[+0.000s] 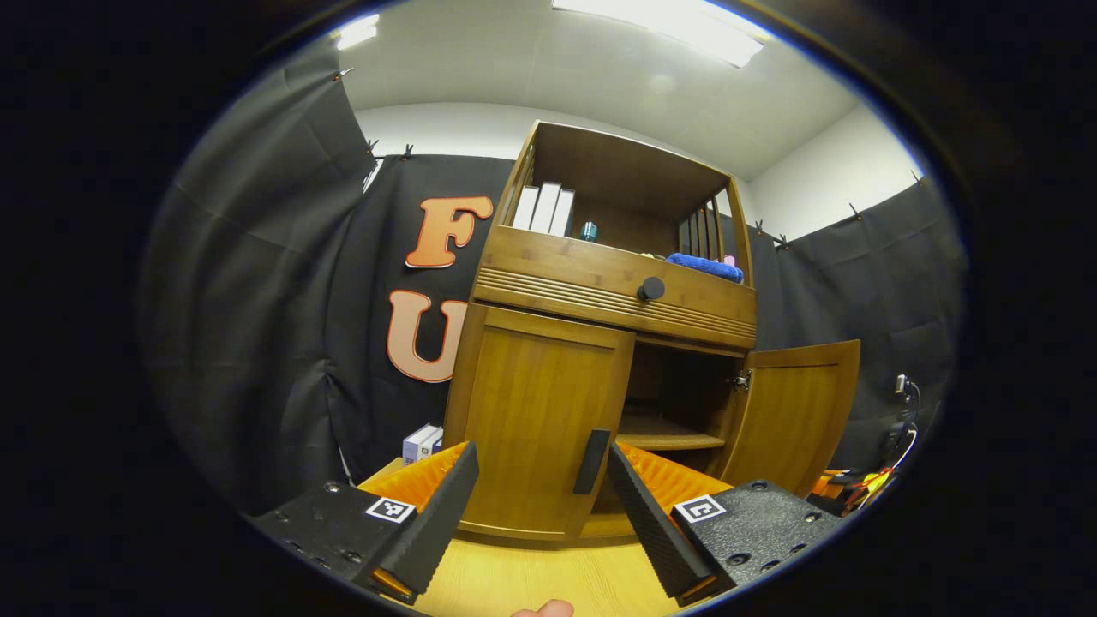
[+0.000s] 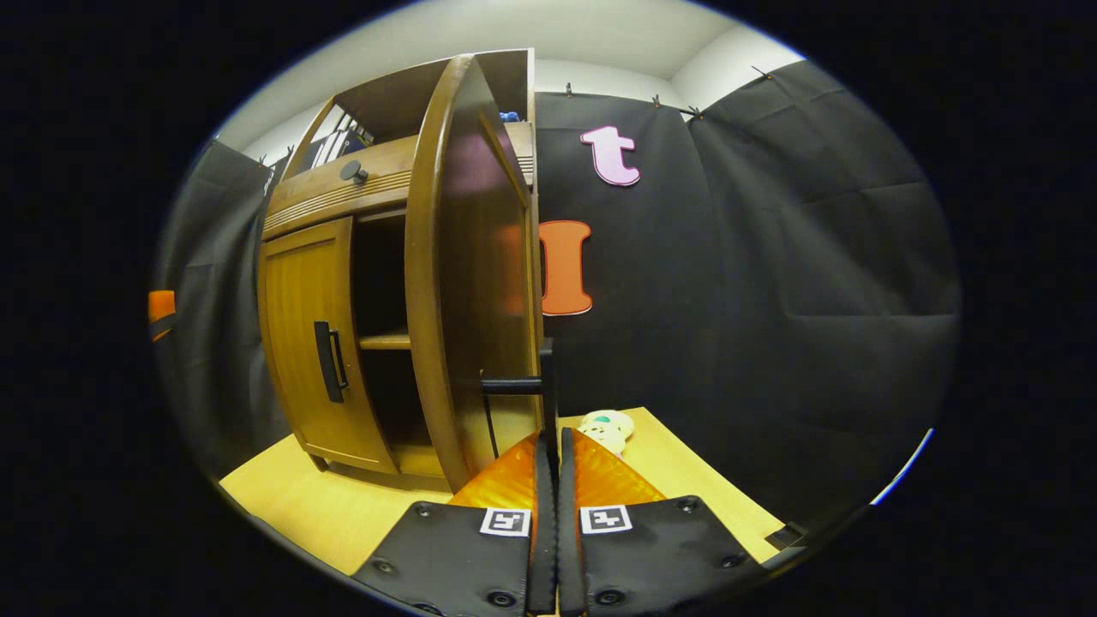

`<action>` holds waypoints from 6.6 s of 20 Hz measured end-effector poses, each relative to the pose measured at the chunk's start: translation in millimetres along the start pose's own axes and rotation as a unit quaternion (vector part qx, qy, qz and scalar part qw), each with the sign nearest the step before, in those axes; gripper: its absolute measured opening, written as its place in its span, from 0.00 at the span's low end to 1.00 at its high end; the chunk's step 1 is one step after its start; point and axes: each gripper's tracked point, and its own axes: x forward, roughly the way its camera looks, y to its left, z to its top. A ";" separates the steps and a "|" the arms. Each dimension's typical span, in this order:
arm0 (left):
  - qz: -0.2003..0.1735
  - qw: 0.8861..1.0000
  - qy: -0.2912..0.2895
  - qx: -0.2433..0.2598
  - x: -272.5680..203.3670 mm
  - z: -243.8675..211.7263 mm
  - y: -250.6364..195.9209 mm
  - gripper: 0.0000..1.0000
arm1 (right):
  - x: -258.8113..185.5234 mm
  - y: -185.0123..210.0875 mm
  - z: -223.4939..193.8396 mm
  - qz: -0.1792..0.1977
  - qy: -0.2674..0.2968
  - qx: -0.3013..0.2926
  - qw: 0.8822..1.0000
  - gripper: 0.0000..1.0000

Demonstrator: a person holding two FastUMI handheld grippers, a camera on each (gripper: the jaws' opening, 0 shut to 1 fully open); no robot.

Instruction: Open the right door of the double-door shoe cabinet with the right hand, and open the left door with the left hand.

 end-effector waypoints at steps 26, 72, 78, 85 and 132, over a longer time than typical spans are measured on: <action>0.004 1.000 0.005 0.024 -10.0 -16.8 18.1 0.95 | -84.3 -63.2 9.9 -0.026 -0.015 0.003 1.000 0.08; -0.097 0.993 -0.023 0.063 175.1 -74.6 -99.5 0.92 | -117.2 105.6 72.7 -0.033 -0.099 -0.019 0.994 1.00; -0.072 0.995 0.024 0.061 219.0 -126.9 -94.7 0.92 | -128.7 95.6 69.4 -0.049 -0.095 -0.023 0.994 1.00; -0.036 0.996 0.060 0.061 240.4 -167.7 -80.1 0.95 | -135.6 98.0 68.1 -0.052 -0.093 -0.033 0.994 1.00; 0.020 0.993 0.065 0.097 43.7 -118.1 49.5 0.19 | -148.1 128.9 52.7 -0.008 -0.081 -0.030 0.996 0.94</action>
